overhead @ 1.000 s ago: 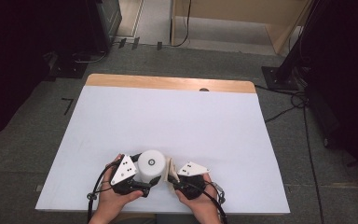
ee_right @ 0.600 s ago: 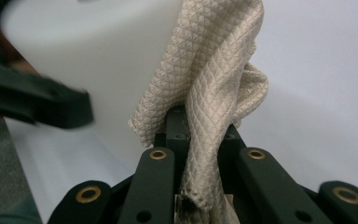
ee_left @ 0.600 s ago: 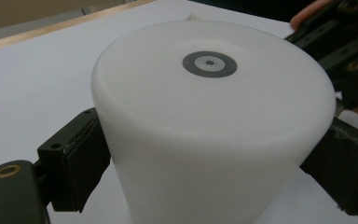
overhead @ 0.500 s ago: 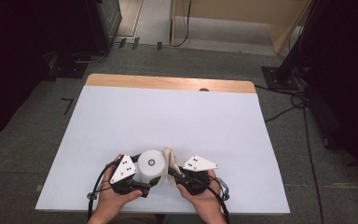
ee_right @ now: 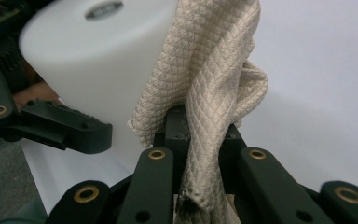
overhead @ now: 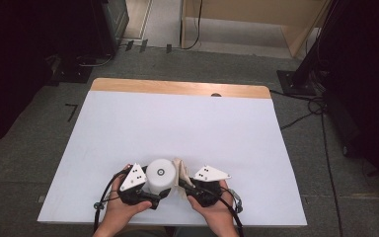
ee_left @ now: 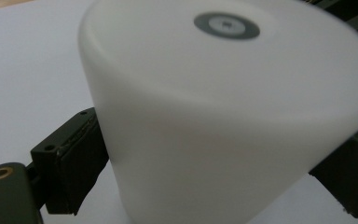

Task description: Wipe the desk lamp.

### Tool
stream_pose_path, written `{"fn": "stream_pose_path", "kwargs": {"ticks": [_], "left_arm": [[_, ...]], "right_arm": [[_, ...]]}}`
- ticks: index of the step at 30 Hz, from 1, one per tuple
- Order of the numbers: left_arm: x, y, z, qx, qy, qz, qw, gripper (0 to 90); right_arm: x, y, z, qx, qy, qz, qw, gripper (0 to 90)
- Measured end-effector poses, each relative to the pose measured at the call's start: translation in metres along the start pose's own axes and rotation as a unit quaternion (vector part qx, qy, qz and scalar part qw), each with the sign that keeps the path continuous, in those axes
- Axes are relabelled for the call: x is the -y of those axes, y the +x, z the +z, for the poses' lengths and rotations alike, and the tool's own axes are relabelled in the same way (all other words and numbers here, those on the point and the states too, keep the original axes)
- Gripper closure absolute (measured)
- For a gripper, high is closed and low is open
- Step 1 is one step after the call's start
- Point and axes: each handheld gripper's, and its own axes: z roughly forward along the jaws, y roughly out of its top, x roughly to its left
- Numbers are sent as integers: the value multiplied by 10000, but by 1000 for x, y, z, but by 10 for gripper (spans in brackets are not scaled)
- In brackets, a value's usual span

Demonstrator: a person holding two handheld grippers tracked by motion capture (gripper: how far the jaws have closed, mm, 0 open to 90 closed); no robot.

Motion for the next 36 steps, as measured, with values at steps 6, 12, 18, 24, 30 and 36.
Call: {"fn": "stream_pose_path", "kwargs": {"ticks": [6,12,18,24,30,36], "left_arm": [[0,0,-2,-13,-1,5,10000,64],[-1,-1,-2,-51,-13,45,10000,69],[0,-2,-3,-60,-18,45,10000,69],[0,-1,-4,-41,-26,7,10000,69],[1,0,-4,-42,-20,3,10000,69],[0,-1,-4,-55,-11,-23,10000,69]], "right_arm": [[15,-7,14,-90,359,136,9992,804],[23,-12,22,-180,532,264,9981,802],[17,-8,16,-130,433,206,9988,805],[-1,1,0,-97,38,68,9999,806],[-13,8,-14,-144,-297,-113,9994,799],[-13,8,-14,-106,-294,-182,9993,797]]}}
